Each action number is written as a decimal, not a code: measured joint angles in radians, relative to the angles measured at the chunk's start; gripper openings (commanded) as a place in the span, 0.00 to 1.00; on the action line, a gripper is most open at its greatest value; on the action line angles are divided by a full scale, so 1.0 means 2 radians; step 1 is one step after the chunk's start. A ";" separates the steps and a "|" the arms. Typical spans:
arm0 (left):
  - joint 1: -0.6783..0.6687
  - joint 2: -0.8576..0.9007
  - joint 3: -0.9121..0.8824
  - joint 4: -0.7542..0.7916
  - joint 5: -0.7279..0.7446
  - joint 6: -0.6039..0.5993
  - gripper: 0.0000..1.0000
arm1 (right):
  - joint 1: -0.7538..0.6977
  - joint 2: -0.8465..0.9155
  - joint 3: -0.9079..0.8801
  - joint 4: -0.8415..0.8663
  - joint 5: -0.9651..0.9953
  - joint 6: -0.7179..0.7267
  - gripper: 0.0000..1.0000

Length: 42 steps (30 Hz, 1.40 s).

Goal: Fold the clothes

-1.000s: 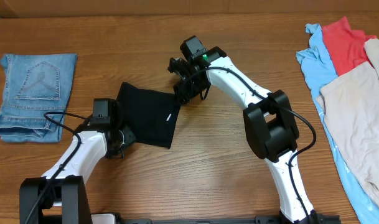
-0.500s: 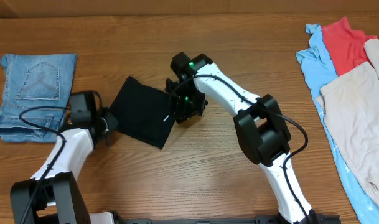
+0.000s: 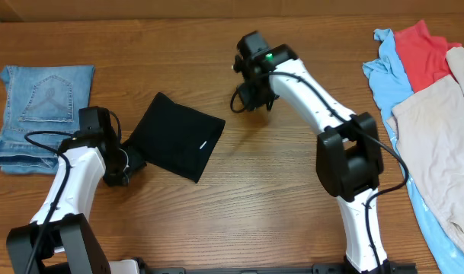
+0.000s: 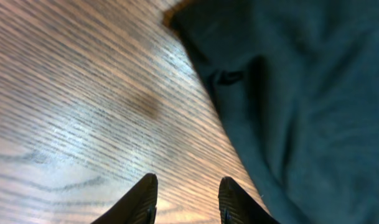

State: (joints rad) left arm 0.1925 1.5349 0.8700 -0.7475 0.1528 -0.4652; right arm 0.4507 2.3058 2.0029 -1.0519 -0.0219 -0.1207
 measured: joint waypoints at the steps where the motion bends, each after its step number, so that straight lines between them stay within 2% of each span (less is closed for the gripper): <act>1: 0.000 0.000 -0.009 0.008 0.000 -0.002 0.34 | -0.001 -0.001 0.000 0.010 -0.004 -0.013 0.50; 7: 0.000 -0.002 -0.083 0.118 0.000 -0.021 0.36 | 0.010 0.004 -0.001 0.049 -0.064 -0.064 0.51; 16: 0.000 0.014 -0.090 0.215 -0.007 -0.030 0.38 | 0.045 0.032 -0.029 0.055 -0.087 -0.083 0.55; 23: 0.000 0.030 -0.084 0.247 -0.008 -0.030 0.35 | 0.074 0.037 -0.038 0.039 -0.086 -0.085 0.53; 25: 0.000 0.034 -0.078 0.250 -0.008 -0.030 0.36 | 0.082 0.036 -0.038 0.025 -0.086 -0.084 0.53; 29: 0.000 0.048 -0.067 0.271 -0.009 -0.027 0.36 | 0.105 0.034 -0.037 -0.013 -0.089 -0.074 0.46; 35: 0.000 0.052 -0.035 0.292 -0.009 -0.025 0.35 | 0.143 0.034 -0.037 -0.068 -0.126 -0.044 0.46; 37: 0.000 0.052 -0.012 0.285 -0.009 -0.019 0.40 | 0.149 0.034 -0.039 -0.074 -0.132 -0.037 0.45; 38: 0.000 0.052 -0.001 0.271 -0.009 -0.014 0.50 | 0.150 0.034 -0.039 -0.076 -0.133 -0.033 0.45; 42: 0.000 0.052 0.057 0.164 -0.010 0.016 0.77 | 0.150 0.034 -0.036 -0.099 -0.110 0.000 0.46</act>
State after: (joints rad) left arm 0.1925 1.6398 0.9840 -0.4194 0.1337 -0.4335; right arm 0.7502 2.3730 1.9308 -1.2495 -0.2420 -0.1215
